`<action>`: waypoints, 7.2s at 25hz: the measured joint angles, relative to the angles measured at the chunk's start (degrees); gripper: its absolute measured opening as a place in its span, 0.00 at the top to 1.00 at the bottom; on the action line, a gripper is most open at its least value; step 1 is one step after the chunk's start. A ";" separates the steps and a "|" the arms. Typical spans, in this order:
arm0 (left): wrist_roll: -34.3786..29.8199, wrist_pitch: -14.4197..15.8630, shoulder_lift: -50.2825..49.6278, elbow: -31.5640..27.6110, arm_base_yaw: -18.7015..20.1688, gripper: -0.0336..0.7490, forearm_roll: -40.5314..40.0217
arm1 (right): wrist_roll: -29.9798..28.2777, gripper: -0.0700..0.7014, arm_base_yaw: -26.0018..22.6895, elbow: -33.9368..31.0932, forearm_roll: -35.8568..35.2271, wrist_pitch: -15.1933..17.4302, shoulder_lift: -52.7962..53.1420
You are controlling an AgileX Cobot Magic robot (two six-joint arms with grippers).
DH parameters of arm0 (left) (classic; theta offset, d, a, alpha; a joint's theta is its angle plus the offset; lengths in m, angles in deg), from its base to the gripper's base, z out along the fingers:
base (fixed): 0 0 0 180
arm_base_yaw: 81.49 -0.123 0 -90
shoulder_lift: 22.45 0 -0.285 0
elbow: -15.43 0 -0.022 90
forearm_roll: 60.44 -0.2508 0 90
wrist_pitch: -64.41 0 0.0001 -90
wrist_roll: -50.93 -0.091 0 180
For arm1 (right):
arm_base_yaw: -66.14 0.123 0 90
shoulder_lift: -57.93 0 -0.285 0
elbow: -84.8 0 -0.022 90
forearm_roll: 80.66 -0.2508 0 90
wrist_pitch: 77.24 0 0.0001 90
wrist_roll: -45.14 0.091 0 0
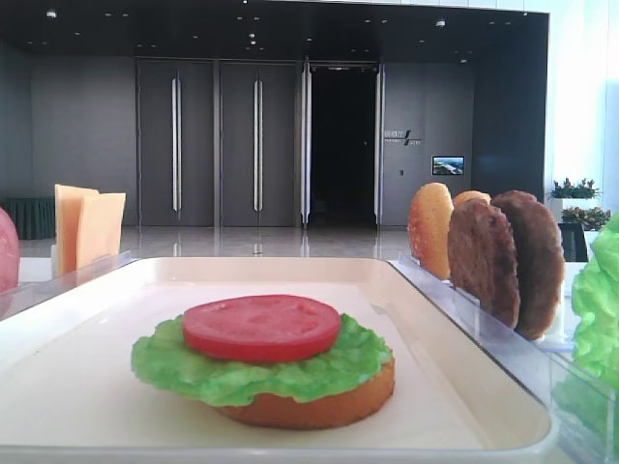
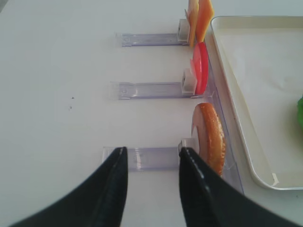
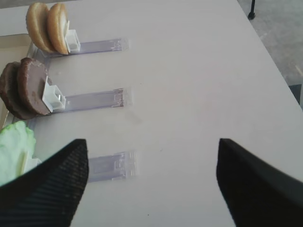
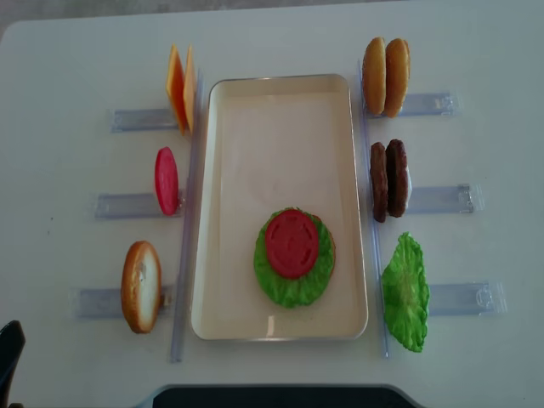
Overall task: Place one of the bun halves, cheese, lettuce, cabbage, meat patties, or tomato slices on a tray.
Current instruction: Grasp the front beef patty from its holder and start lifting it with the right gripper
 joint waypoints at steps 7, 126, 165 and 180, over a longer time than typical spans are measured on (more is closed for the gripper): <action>0.00 0.00 0.00 0.00 0.00 0.60 0.00 | 0.00 0.22 0.00 0.00 0.00 0.00 0.00; 0.00 0.00 0.00 0.00 0.00 0.60 0.18 | 18.44 0.22 35.36 45.73 0.00 -7.50 -95.71; 0.00 0.00 0.00 0.00 0.00 0.60 0.18 | 16.60 0.22 35.38 45.73 0.77 -5.94 -103.83; 0.00 0.00 0.00 0.00 0.00 0.60 0.18 | 16.49 0.67 35.43 45.73 7.77 -6.47 -104.79</action>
